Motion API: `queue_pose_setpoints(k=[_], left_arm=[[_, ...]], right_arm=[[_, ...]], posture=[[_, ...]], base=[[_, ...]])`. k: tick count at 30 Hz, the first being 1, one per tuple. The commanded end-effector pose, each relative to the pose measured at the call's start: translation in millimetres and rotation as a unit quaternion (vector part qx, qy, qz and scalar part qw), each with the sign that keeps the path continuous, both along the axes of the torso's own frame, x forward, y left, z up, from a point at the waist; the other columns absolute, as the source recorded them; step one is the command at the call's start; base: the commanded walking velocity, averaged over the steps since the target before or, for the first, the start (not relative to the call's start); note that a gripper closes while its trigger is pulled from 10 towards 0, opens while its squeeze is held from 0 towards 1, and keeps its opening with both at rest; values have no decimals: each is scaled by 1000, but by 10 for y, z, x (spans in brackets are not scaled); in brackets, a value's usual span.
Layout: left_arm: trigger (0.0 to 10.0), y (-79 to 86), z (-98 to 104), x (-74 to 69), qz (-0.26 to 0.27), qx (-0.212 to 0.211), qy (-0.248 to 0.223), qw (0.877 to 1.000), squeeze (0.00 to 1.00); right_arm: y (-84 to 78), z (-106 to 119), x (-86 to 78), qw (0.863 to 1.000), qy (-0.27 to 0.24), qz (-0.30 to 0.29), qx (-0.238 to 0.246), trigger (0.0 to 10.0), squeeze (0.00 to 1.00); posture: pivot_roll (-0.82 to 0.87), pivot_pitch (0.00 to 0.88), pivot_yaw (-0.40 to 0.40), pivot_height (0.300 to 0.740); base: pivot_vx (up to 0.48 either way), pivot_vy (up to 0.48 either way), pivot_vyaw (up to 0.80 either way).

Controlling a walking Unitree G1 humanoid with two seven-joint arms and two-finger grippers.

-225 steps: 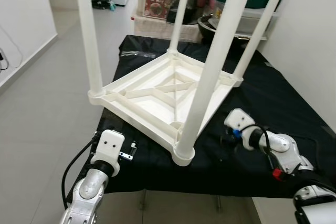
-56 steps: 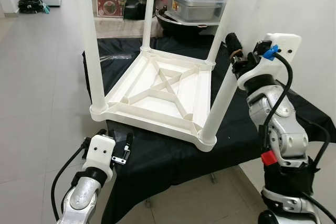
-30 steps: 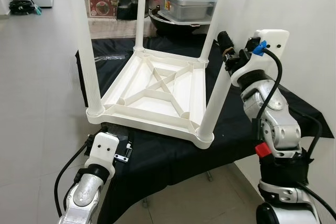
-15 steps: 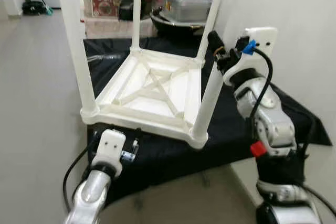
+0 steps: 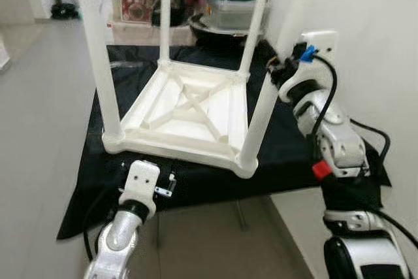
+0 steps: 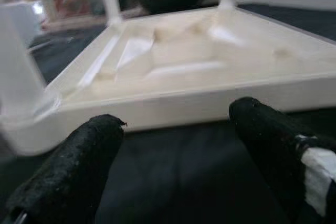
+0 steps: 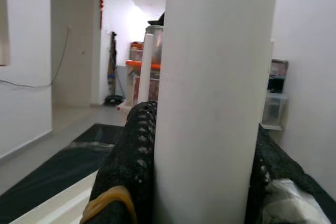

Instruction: Building children table

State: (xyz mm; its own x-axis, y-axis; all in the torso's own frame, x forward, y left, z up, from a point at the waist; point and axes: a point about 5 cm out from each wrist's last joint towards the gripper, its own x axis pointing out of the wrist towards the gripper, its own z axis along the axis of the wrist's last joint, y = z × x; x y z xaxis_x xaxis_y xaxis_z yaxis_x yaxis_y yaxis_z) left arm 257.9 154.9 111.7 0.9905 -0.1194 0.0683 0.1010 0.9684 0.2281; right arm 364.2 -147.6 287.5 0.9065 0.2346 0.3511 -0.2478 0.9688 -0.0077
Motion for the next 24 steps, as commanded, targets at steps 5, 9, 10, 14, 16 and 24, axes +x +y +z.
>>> queue_pose_setpoints(k=[5, 9, 10, 14, 16, 24], left_arm=[[10000, -46, -10, 15, 1, -5, 3, 1000, 0], [10000, -52, 0, 20, 0, -5, 0, 1000, 0], [10000, -52, 0, 20, 0, -5, 0, 1000, 0], [10000, -51, 20, 23, 0, -10, -5, 1000, 0], [10000, -48, 38, 25, 1, -17, -10, 1000, 0], [10000, -47, 63, 29, 2, -24, -16, 1000, 0]], right_arm=[[-70, -225, 61, 997, 43, -18, -54, 10000, 0], [-48, -224, 86, 997, 41, -11, -59, 10000, 0], [-48, -224, 86, 997, 41, -11, -59, 10000, 0], [21, -216, 127, 997, 34, 10, -72, 10000, 0], [55, -219, 138, 996, 33, 19, -81, 10000, 0], [152, -251, 140, 993, 31, 29, -107, 10000, 0]], posture=[[60, 0, -145, 740], [62, 0, -146, 740], [62, 0, -146, 740], [65, 0, -147, 740], [65, 0, -147, 740], [65, 0, -147, 740]], base=[[0, -118, 0], [0, 0, 0], [0, 0, 0], [0, 0, 0], [0, 0, 0], [191, 0, 563]])
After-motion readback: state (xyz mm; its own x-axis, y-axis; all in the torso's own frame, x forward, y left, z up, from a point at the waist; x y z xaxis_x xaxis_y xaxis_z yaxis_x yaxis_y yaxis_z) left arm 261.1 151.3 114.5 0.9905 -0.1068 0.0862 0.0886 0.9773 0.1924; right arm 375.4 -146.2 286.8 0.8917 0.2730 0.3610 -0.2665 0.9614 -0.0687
